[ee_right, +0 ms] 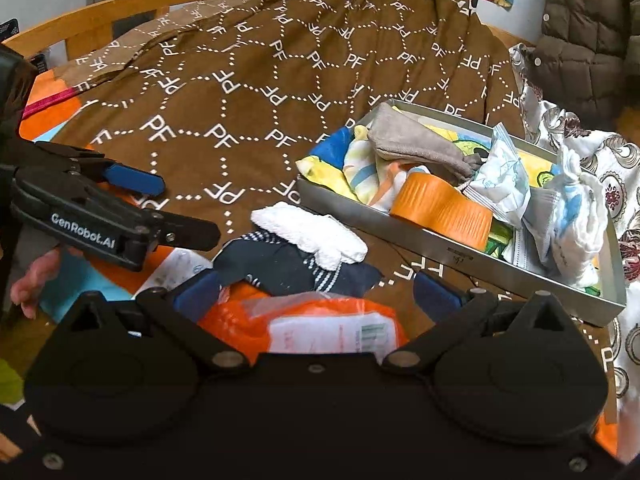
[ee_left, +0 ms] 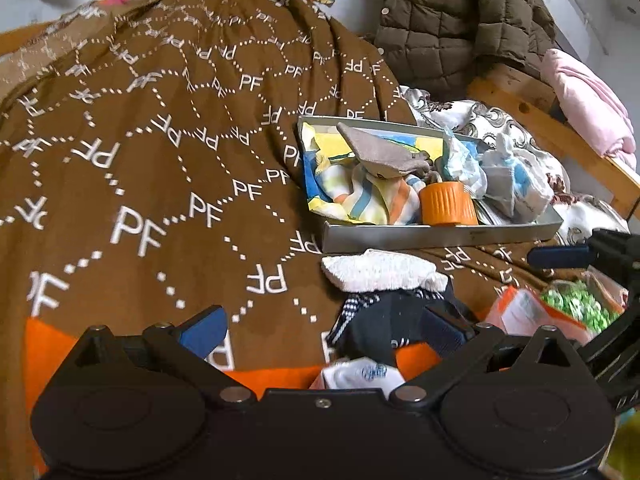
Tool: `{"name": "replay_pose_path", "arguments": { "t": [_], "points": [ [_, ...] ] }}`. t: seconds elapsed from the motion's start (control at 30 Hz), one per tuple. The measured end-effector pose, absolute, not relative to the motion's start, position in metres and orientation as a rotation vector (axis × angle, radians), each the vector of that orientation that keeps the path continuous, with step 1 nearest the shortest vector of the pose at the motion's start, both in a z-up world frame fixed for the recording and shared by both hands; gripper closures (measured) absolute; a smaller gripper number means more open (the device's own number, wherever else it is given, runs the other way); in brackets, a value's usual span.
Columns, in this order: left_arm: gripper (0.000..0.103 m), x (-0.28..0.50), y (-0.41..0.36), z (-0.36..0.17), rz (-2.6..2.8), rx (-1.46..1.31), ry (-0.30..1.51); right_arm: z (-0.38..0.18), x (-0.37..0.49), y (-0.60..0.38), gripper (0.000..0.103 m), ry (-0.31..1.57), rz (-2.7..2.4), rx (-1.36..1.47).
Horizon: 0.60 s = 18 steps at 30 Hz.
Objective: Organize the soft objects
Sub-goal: 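Grasp the white towel with the left tool while the right tool grasps the black striped sock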
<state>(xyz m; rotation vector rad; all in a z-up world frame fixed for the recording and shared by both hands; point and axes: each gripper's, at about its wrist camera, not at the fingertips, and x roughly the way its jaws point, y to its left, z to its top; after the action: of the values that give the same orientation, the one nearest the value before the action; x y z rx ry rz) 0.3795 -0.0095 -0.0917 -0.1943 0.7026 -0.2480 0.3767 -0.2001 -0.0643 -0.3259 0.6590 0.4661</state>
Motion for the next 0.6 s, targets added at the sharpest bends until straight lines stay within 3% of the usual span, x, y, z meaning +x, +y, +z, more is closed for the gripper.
{"name": "replay_pose_path", "arguments": {
  "t": [0.27, 0.6],
  "points": [
    [0.002, 0.415, -0.011, -0.100, -0.289, -0.294, 0.764, -0.080, 0.411, -0.191, 0.001, 0.713, 0.470, -0.328],
    [0.020, 0.440, -0.013, -0.110, -0.346, -0.422, 0.857, -0.099, 0.441, -0.173, 0.001, 0.777, 0.497, -0.340]
  ]
}}
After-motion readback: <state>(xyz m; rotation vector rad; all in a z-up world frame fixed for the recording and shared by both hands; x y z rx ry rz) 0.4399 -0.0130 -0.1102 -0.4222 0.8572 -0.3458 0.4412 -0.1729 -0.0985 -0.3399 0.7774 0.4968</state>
